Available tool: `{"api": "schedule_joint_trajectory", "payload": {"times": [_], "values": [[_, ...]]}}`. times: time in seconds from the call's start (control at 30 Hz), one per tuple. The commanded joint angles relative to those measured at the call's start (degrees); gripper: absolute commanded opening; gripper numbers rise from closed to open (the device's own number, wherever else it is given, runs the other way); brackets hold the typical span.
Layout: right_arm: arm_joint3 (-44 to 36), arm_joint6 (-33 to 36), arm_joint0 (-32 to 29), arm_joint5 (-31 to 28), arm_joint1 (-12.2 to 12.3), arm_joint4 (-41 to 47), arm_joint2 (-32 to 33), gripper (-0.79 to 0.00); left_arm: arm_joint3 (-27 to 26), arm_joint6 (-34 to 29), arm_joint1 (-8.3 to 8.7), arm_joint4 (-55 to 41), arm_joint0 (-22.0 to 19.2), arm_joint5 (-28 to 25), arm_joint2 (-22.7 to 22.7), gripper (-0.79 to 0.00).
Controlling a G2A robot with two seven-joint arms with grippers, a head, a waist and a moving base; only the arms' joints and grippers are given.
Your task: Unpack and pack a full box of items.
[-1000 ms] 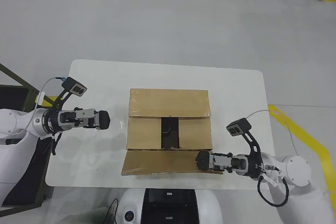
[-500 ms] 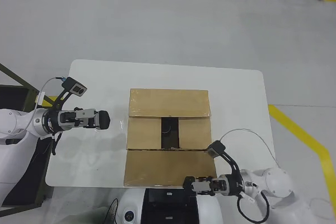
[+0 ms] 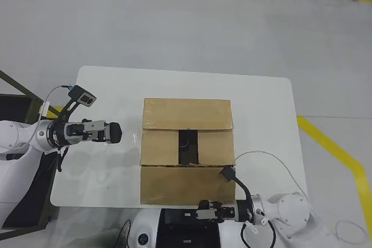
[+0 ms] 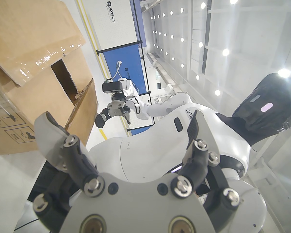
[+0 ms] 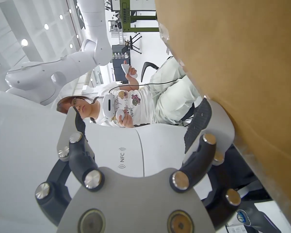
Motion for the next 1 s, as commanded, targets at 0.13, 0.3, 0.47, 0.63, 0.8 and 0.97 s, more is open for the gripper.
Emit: {"api": "schedule_joint_trajectory", "payload": {"times": [0.13, 0.3, 0.47, 0.63, 0.8, 0.97], "values": [[1.3, -3.3, -0.2, -3.3, 0.2, -2.7, -0.7, 0.000, 0.0, 0.0, 0.00, 0.0, 0.0, 0.0, 0.0, 0.000], [2.4, -7.6, -1.0, -6.2, 0.4, -5.9, -0.7, 0.000, 0.0, 0.0, 0.00, 0.0, 0.0, 0.0, 0.0, 0.000], [3.6, -12.4, -1.8, -8.2, 0.5, -12.3, -1.6, 0.000, 0.0, 0.0, 0.00, 0.0, 0.0, 0.0, 0.0, 0.000], [3.7, -15.9, -2.3, -10.2, 0.5, -15.4, -3.3, 0.000, 0.0, 0.0, 0.00, 0.0, 0.0, 0.0, 0.0, 0.000], [2.4, -18.9, -3.1, -12.7, 0.7, -16.1, -3.1, 0.000, 0.0, 0.0, 0.00, 0.0, 0.0, 0.0, 0.0, 0.000], [0.0, -17.8, -3.9, -12.7, 1.1, -11.7, -1.7, 0.000, 0.0, 0.0, 0.00, 0.0, 0.0, 0.0, 0.0, 0.000]]}}
